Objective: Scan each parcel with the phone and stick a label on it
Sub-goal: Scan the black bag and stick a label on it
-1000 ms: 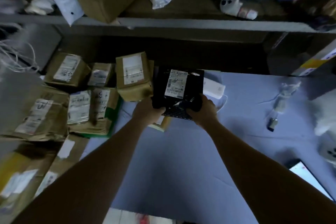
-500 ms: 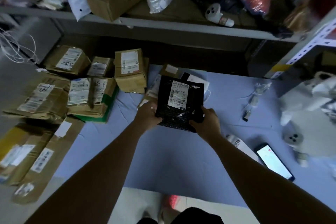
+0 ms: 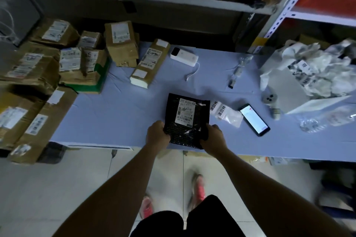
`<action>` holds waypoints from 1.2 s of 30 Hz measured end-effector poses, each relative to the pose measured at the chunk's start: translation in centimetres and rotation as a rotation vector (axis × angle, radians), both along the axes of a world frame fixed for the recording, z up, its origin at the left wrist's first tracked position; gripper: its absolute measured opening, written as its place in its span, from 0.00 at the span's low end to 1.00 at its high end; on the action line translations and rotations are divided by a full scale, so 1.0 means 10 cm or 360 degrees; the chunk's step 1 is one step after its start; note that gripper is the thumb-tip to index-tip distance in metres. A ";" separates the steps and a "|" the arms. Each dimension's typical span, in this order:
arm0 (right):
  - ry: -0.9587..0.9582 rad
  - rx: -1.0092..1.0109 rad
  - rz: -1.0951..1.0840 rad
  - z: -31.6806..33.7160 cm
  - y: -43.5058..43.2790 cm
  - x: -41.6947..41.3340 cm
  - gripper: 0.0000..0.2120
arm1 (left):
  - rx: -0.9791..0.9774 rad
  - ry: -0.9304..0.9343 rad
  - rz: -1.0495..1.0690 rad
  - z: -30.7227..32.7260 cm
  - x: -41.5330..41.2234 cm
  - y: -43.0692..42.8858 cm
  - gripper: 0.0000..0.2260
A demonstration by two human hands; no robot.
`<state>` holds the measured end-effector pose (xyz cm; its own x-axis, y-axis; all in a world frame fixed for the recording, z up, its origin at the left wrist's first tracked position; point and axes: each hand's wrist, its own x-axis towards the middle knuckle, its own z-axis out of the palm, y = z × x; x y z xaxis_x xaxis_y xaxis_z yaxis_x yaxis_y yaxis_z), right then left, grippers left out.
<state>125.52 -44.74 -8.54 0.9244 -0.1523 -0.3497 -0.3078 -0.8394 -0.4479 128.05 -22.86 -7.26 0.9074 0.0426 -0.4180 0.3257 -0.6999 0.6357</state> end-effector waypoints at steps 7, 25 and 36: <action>0.0161 0.0151 0.0228 0.05 -0.50 0.10 0.24 | 0.0342 0.0248 -0.0031 -0.06 -0.15 -0.31 0.17; 0.0238 -0.0293 0.0125 -0.20 -2.39 0.89 0.39 | 0.0983 0.0394 0.0049 0.12 0.06 -1.33 0.26; 0.0234 -0.0406 0.0119 -0.25 -2.40 0.95 0.40 | 0.0728 0.0491 0.0291 0.02 0.10 -1.11 0.41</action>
<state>134.98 -68.76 -11.03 0.8788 -0.1857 -0.4397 -0.2866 -0.9419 -0.1750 129.08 -34.00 -7.07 0.7077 0.4257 -0.5639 0.5892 -0.7960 0.1385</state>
